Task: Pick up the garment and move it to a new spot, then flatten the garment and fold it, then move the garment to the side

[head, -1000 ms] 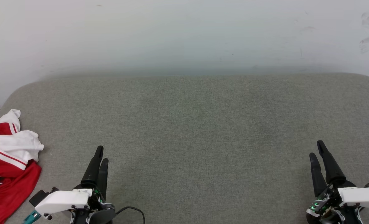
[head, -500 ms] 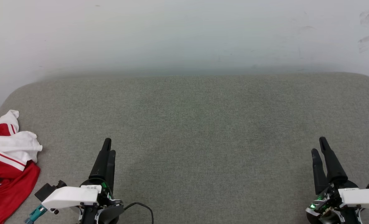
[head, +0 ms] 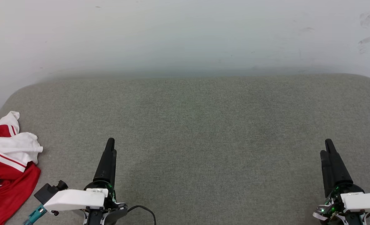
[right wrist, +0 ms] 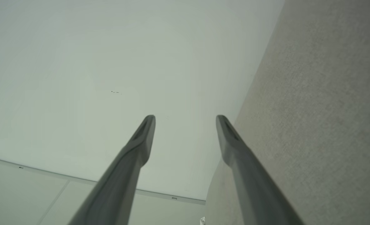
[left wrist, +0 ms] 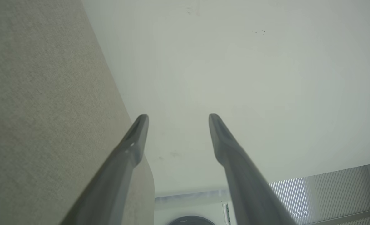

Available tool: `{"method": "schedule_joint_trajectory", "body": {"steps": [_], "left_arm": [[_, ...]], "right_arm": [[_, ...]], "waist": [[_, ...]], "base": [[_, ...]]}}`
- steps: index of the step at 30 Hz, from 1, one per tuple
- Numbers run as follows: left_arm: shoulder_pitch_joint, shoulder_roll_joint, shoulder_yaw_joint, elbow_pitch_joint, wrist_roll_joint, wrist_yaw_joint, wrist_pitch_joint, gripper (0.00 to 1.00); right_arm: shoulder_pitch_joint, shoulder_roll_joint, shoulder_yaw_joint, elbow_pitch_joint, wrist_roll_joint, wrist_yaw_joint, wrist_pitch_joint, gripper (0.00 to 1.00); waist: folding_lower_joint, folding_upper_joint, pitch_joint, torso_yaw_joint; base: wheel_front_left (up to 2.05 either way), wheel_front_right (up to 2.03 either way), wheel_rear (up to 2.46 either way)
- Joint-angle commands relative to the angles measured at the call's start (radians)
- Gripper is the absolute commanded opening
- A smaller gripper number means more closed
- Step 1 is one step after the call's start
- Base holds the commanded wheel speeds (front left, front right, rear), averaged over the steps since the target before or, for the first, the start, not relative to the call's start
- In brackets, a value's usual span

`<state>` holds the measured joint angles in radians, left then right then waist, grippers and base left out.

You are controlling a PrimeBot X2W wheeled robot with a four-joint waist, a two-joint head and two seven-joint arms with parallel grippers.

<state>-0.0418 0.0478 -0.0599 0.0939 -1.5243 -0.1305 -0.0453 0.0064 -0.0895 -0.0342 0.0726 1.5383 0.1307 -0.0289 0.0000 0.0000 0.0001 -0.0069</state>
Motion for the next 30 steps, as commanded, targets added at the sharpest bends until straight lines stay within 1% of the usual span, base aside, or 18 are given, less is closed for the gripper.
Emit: {"method": "schedule_joint_trajectory", "body": {"steps": [1, 5, 11, 15, 21, 22, 26, 30], "left_arm": [[0.001, 0.002, 0.001, -0.027, 0.057, 0.000, -0.011, 1.00], [0.014, 0.003, 0.025, -0.040, 0.200, 0.000, -0.024, 1.00], [0.033, 0.002, 0.075, -0.067, 0.405, 0.000, -0.044, 1.00], [0.046, 0.003, 0.088, -0.079, 0.546, 0.000, -0.058, 1.00], [0.059, 0.003, 0.089, -0.080, 0.744, 0.003, -0.076, 1.00], [0.063, 0.003, 0.086, -0.077, 0.814, 0.008, -0.081, 1.00], [0.069, 0.003, 0.081, -0.076, 0.928, 0.017, -0.093, 1.00], [0.079, 0.014, 0.072, -0.074, 1.017, 0.026, -0.103, 1.00]], "right_arm": [[-0.001, -0.026, 0.009, -0.015, -0.061, 0.000, -0.017, 1.00], [0.002, -0.041, 0.005, -0.008, -0.196, 0.000, -0.038, 1.00], [0.006, -0.042, -0.013, -0.017, -0.484, 0.000, -0.060, 1.00], [0.011, -0.030, -0.016, -0.041, -0.644, 0.000, -0.057, 1.00], [0.023, -0.028, -0.007, -0.075, -0.818, 0.000, -0.036, 1.00], [0.027, -0.028, -0.006, -0.085, -0.868, 0.000, -0.034, 1.00], [0.036, -0.027, -0.005, -0.105, -0.953, 0.000, -0.028, 1.00], [0.047, -0.020, -0.016, -0.121, -1.023, 0.000, -0.025, 1.00]], "waist": [[0.0000, 0.0000, -0.001, 0.001], [0.0000, 0.0000, -0.003, 0.002], [0.0000, 0.0000, -0.007, 0.006], [0.0000, 0.0000, -0.010, 0.008], [0.0000, 0.0000, -0.011, 0.010], [0.0000, 0.0000, -0.011, 0.010], [0.0000, 0.0000, -0.013, 0.010], [0.0000, 0.0000, -0.015, 0.010]], "base": [[0.00, 0.00, 0.00], [0.00, 0.00, 0.00], [0.00, 0.00, 0.00], [0.00, 0.00, 0.00], [0.00, 0.00, 0.00], [0.00, 0.00, 0.00], [0.00, 0.00, 0.00], [0.00, 0.00, 0.00]]}}
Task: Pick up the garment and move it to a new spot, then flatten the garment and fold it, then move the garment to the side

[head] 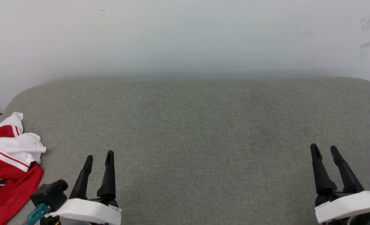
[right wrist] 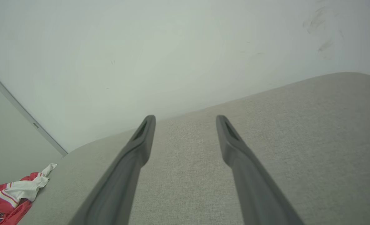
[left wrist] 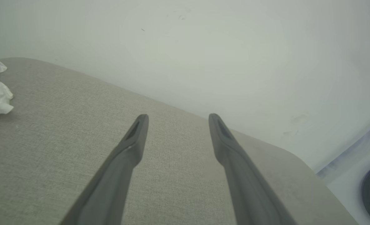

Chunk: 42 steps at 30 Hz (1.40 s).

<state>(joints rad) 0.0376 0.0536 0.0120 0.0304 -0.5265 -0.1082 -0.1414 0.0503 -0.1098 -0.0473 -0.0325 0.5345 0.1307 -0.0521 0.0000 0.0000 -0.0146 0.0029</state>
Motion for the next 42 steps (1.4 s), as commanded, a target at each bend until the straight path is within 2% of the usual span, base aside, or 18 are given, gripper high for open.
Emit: {"method": "schedule_joint_trajectory", "body": {"steps": [1, 9, 21, 42], "left_arm": [[0.002, 0.011, -0.003, -0.009, 0.037, 0.006, -0.009, 1.00], [0.012, 0.036, -0.041, 0.005, 0.162, 0.032, -0.030, 1.00], [0.018, 0.056, -0.067, 0.022, 0.262, 0.062, -0.059, 1.00], [0.027, 0.052, -0.089, 0.034, 0.392, 0.066, -0.101, 1.00]], "right_arm": [[0.007, 0.002, -0.006, -0.020, -0.034, 0.000, 0.001, 1.00], [0.027, 0.015, -0.019, -0.037, -0.146, 0.000, 0.009, 1.00], [0.043, 0.029, -0.022, -0.059, -0.261, 0.000, 0.002, 1.00], [0.075, 0.051, -0.048, -0.084, -0.397, 0.000, -0.010, 1.00]], "waist": [[0.0000, 0.0000, 0.000, 0.000], [0.0000, 0.0000, -0.004, 0.000], [0.0000, 0.0000, -0.008, 0.000], [0.0000, 0.0000, -0.015, 0.024]], "base": [[0.00, 0.00, 0.00], [0.00, 0.00, 0.00], [0.00, 0.00, 0.00], [0.00, 0.00, 0.00]]}}
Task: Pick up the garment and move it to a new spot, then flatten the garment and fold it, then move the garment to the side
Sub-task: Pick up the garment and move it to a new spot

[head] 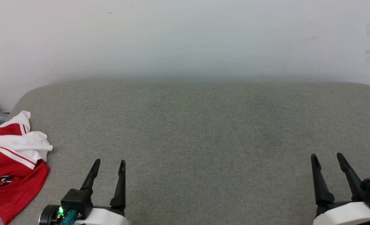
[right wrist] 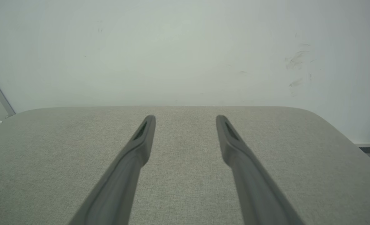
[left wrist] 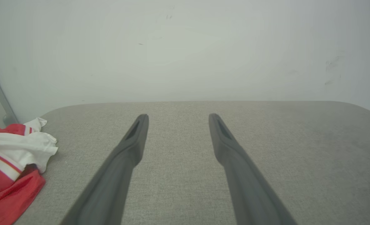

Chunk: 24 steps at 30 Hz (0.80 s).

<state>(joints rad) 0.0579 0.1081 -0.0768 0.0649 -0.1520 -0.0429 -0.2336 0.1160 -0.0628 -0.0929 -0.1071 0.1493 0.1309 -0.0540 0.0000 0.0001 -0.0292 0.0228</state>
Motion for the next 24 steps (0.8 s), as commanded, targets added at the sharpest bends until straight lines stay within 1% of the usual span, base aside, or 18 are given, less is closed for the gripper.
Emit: {"method": "schedule_joint_trajectory", "body": {"steps": [1, 5, 9, 14, 24], "left_arm": [[0.006, -0.006, 0.001, 0.000, 0.016, -0.002, -0.010, 1.00], [-0.001, -0.014, 0.007, 0.002, 0.018, -0.017, -0.018, 1.00], [-0.013, -0.024, 0.021, 0.004, 0.017, -0.027, -0.025, 1.00], [-0.018, -0.035, 0.041, 0.008, 0.037, -0.029, -0.033, 1.00], [-0.020, -0.038, 0.104, 0.015, 0.034, -0.039, -0.032, 1.00]], "right_arm": [[0.010, 0.004, -0.005, -0.009, -0.018, 0.000, -0.009, 1.00], [0.013, 0.007, -0.010, -0.013, -0.032, 0.000, -0.017, 1.00], [0.023, 0.009, 0.000, -0.024, -0.055, 0.000, -0.018, 1.00], [0.030, 0.010, 0.016, -0.046, -0.082, 0.000, -0.016, 1.00], [0.010, 0.007, 0.062, -0.058, -0.080, 0.000, -0.013, 1.00]], "waist": [[0.0000, -0.0001, 0.000, 0.008], [0.0000, -0.0001, 0.000, 0.034], [0.0000, -0.0001, 0.003, 0.089], [0.0000, -0.0001, 0.001, 0.190], [0.0000, -0.0001, 0.003, 0.389]], "base": [[0.00, 0.00, 0.00], [0.00, 0.00, 0.00], [0.00, 0.00, 0.00], [0.00, 0.00, 0.00], [0.00, 0.00, 0.00]]}}
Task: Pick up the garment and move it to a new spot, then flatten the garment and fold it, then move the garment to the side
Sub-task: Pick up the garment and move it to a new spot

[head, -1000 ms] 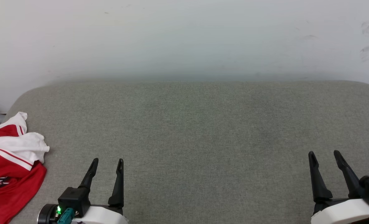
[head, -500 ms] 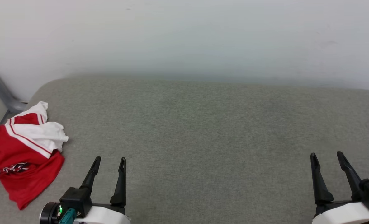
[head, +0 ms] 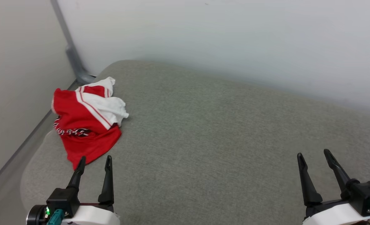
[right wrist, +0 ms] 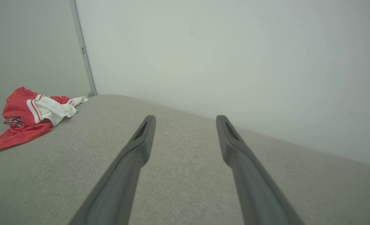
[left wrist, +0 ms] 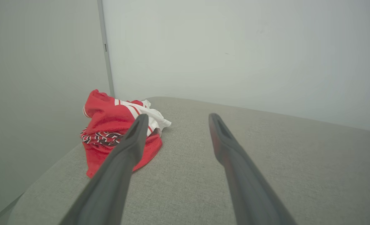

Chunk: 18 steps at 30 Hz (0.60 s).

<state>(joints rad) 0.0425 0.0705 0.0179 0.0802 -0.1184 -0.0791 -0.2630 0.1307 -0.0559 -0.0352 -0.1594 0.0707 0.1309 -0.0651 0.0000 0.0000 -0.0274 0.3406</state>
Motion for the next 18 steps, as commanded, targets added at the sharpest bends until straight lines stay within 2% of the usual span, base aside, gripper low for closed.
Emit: {"method": "schedule_joint_trajectory", "body": {"steps": [1, 6, 18], "left_arm": [[-0.003, -0.001, 0.014, 0.000, 0.003, -0.004, -0.003, 1.00], [0.005, -0.001, 0.044, -0.004, 0.007, -0.005, -0.003, 1.00], [0.053, -0.013, 0.115, -0.079, -0.002, 0.015, -0.003, 1.00]], "right_arm": [[-0.006, 0.001, 0.008, -0.006, -0.001, 0.000, -0.002, 1.00], [-0.016, 0.001, 0.027, -0.013, -0.003, 0.000, -0.001, 1.00], [-0.110, -0.044, 0.102, 0.029, 0.019, 0.000, 0.005, 1.00]], "waist": [[0.0000, 0.0000, 0.001, 0.088], [0.0000, 0.0000, 0.006, 0.169], [0.0000, 0.0000, 0.045, 0.193]], "base": [[0.00, 0.00, 0.00], [0.00, 0.00, 0.00], [0.00, 0.00, 0.00]]}}
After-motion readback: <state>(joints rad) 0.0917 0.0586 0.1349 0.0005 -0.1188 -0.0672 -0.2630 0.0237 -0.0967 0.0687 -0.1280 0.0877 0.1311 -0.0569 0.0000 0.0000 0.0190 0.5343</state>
